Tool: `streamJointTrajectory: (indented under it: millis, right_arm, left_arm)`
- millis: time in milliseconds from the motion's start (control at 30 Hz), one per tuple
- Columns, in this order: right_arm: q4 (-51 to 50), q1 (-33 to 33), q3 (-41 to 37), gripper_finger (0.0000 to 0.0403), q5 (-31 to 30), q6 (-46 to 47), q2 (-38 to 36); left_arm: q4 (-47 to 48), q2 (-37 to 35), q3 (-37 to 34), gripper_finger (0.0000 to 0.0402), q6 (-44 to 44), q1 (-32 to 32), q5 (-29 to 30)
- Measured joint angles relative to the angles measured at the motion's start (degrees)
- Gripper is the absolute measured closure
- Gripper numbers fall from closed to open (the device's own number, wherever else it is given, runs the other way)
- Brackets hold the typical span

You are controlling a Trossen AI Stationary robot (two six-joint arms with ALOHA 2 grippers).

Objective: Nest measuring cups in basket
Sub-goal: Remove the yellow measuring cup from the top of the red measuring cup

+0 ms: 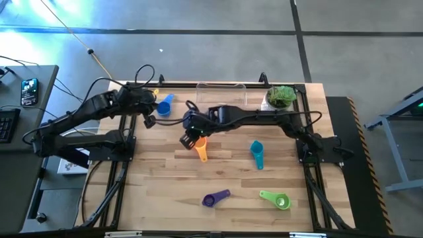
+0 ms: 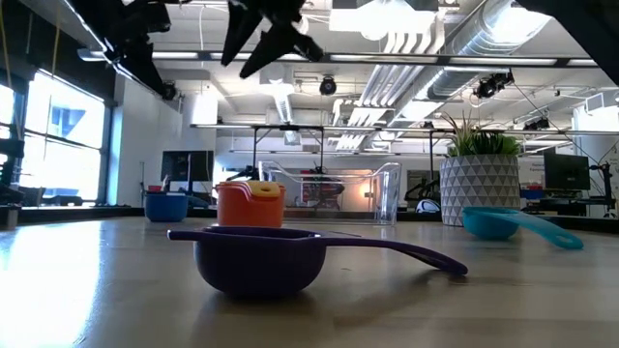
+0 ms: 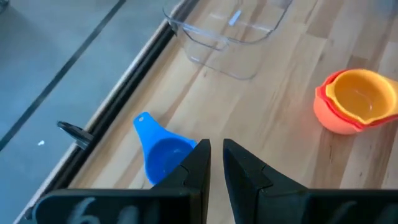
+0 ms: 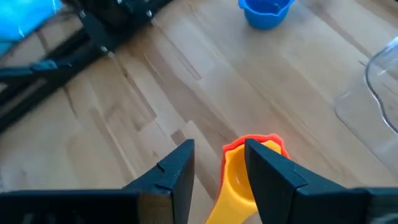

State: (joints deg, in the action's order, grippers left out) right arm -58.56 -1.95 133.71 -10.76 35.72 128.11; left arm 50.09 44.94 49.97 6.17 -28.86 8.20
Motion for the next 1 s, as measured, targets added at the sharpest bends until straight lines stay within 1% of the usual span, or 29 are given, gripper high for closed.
streamJointTrajectory:
  millis: [267, 467, 567, 833, 1000]
  right_arm:
    - [-1.16, -0.07, -0.02, 0.0270, -1.17, -2.62, 3.57]
    - [-2.17, -0.07, -0.52, 0.0270, 1.40, -3.44, 6.16]
    - [-2.57, -0.20, -0.55, 0.0270, 2.71, -5.76, 7.43]
    - [-2.32, -0.96, -0.55, 0.0270, 3.02, -16.24, 9.09]
    - [-2.05, -0.55, -0.51, 0.0270, 2.33, -16.74, 10.01]
  left_arm:
    - [0.22, -0.62, 1.68, 0.0367, 0.09, -1.70, 0.08]
    - [1.51, -1.15, 1.68, 0.0367, 0.09, -2.96, 0.29]
    - [2.24, -1.40, 1.68, 0.0367, 0.10, -3.39, 1.24]
    - [3.21, -2.01, 1.68, 0.0367, 0.07, -3.80, 2.03]
    - [3.21, -2.22, 1.68, 0.0367, 0.09, -3.80, 2.33]
